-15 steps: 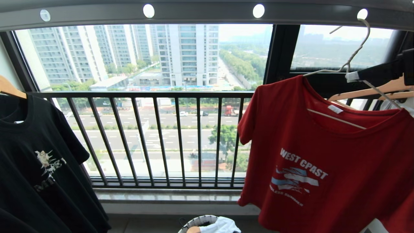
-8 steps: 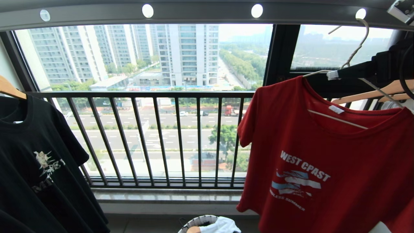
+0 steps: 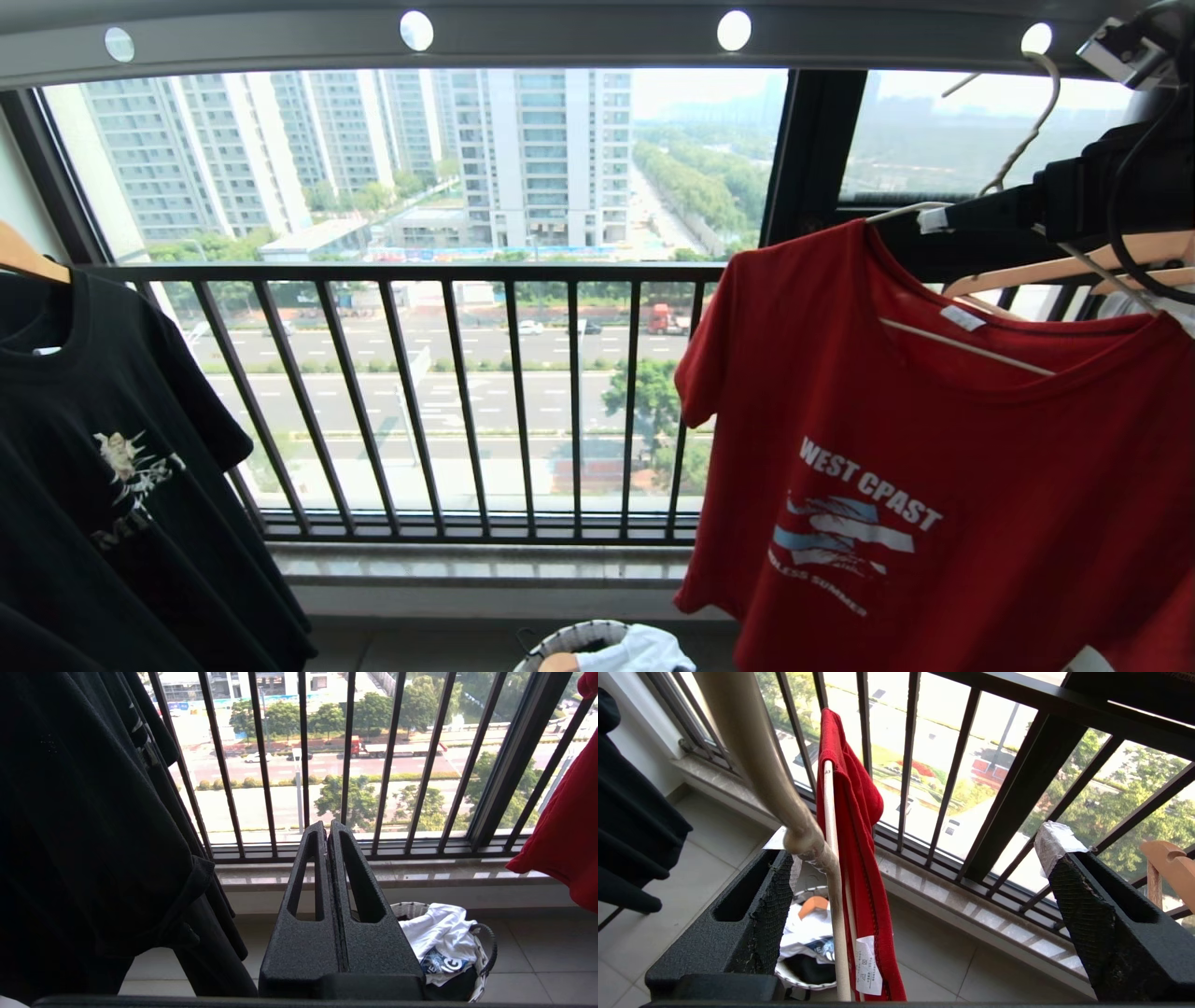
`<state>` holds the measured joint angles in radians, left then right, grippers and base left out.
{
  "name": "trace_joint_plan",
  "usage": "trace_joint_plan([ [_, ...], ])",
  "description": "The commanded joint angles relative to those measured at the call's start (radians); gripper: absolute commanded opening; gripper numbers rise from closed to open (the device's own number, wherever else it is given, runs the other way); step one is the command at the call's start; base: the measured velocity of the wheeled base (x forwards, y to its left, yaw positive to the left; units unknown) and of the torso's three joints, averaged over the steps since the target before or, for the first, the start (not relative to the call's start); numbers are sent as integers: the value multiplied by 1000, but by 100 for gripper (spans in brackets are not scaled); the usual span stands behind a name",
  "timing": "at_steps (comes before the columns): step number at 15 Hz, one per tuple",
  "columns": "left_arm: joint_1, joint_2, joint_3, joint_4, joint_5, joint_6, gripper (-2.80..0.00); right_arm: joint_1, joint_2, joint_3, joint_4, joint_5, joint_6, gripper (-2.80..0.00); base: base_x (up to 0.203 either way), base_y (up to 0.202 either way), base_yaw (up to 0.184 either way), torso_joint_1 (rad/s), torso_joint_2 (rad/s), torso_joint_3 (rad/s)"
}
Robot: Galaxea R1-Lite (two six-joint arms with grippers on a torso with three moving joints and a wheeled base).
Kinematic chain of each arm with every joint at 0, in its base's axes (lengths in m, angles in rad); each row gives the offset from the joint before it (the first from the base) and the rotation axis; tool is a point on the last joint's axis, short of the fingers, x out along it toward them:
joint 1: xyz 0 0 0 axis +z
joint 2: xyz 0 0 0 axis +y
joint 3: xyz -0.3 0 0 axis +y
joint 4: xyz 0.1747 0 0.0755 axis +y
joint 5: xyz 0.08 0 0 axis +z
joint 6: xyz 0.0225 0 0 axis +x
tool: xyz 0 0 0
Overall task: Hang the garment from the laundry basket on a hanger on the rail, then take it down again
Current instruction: Take the clothes off the clothes rack
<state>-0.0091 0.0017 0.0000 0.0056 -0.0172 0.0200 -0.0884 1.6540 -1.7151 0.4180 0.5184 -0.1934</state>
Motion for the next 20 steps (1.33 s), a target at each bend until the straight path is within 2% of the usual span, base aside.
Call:
trace_joint_plan([
  [1,0,1,2,0,0,0,-280,13,4,-1,-2,3,-3,-280,0,0,0,0,0,0],
  [20,0,0,2,0,0,0,-280,28,-75,28,-16,-1,-3,-280,0,0,0,0,0,0],
])
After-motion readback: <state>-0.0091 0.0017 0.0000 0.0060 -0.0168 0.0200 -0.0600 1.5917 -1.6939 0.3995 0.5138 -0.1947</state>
